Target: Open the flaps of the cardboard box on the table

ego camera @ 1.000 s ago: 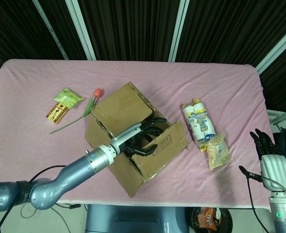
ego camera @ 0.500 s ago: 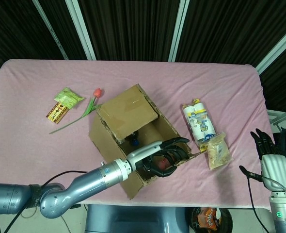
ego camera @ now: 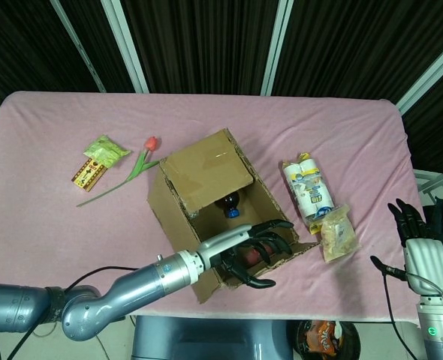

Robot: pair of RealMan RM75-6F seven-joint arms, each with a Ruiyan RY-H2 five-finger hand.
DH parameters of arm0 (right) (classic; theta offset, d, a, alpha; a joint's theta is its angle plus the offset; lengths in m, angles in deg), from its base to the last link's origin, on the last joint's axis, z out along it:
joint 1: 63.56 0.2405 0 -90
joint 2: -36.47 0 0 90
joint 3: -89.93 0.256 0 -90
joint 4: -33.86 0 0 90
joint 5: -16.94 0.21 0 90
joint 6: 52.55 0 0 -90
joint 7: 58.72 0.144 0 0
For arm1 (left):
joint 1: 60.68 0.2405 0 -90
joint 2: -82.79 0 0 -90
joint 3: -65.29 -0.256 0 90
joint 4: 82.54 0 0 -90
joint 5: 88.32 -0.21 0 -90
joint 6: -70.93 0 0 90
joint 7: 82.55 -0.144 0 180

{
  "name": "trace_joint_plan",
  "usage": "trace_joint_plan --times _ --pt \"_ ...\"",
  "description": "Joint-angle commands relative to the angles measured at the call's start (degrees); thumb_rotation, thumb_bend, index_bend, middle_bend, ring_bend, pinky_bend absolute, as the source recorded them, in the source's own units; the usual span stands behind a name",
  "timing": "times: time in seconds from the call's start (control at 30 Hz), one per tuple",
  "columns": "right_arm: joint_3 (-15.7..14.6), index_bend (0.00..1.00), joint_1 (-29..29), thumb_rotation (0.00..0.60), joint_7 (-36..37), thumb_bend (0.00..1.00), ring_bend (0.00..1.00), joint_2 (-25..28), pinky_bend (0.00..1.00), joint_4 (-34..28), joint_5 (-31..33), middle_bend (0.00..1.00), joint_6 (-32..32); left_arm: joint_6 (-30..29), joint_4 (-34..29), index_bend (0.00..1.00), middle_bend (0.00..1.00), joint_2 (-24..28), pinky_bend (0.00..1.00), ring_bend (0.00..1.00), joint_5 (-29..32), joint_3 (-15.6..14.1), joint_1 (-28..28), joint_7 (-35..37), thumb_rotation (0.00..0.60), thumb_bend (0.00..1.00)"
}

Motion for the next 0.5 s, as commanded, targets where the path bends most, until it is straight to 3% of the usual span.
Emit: trace_joint_plan --times 0.03,0.5 --pt "0.07 0.0 -0.05 0.6 -0.01 0.21 0.0 -0.07 0.21 -0.06 0.09 0.0 -0.06 0.83 -1.39 0.07 0.25 2.54 0.33 0.21 1.07 0.69 0.36 1.27 0.6 0.17" --pt "0.24 0.0 -0.14 0.6 0.0 0.21 0.0 0.03 0.21 -0.38 0.13 0.0 0.0 3.85 -5.18 0.06 0.25 5.61 0.33 0.21 -2.46 2.2 2.75 5.38 0.6 0.17"
